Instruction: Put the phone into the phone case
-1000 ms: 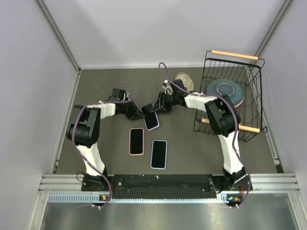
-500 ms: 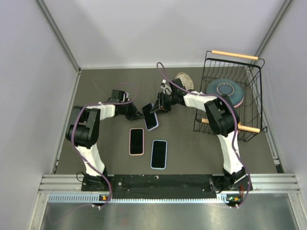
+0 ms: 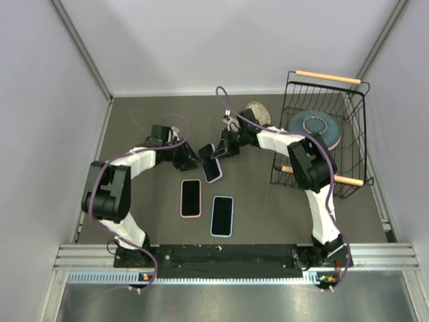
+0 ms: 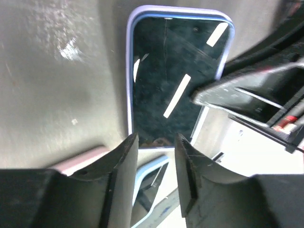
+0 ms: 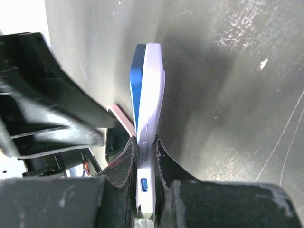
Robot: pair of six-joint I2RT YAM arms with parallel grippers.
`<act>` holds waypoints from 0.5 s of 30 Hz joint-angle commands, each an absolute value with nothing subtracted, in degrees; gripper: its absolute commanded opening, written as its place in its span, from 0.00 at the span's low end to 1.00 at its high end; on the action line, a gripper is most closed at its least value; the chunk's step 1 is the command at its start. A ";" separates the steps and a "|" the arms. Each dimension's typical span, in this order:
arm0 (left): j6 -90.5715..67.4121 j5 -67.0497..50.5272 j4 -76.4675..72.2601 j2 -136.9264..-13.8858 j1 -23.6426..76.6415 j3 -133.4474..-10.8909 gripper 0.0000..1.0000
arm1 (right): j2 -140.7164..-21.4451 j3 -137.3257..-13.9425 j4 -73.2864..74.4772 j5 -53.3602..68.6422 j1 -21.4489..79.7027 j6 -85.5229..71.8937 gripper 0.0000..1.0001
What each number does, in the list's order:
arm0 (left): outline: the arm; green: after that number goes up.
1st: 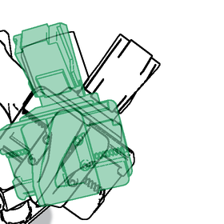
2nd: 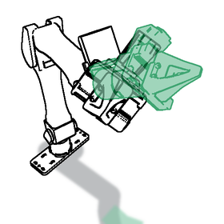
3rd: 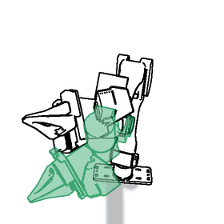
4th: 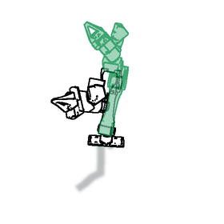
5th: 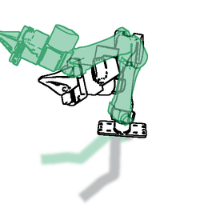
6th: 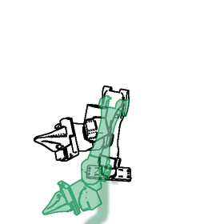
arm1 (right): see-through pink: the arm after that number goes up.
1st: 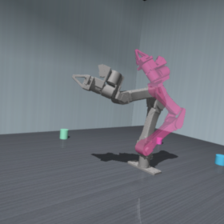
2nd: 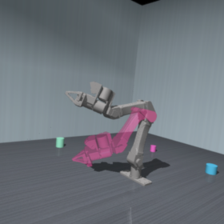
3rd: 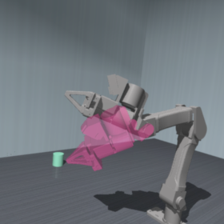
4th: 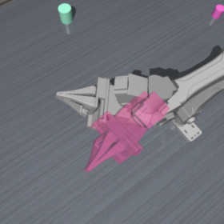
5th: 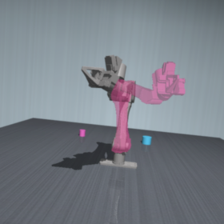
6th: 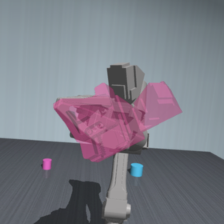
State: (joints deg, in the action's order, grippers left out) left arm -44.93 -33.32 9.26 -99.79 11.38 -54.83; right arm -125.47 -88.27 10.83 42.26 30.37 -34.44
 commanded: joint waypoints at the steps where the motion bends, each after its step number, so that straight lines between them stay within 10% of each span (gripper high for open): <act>1: -39.21 -34.45 15.37 -87.21 8.53 -55.73 0.48 | -113.76 -90.70 9.05 42.80 31.20 -30.76 0.00; 6: -35.69 -39.18 15.82 -75.70 7.12 -53.00 0.67 | -107.32 -88.60 8.35 45.78 31.29 -30.32 0.00; 15: -37.26 -54.13 9.41 -62.25 6.77 -50.10 0.72 | -93.44 -77.35 -0.70 60.20 31.38 -30.86 0.00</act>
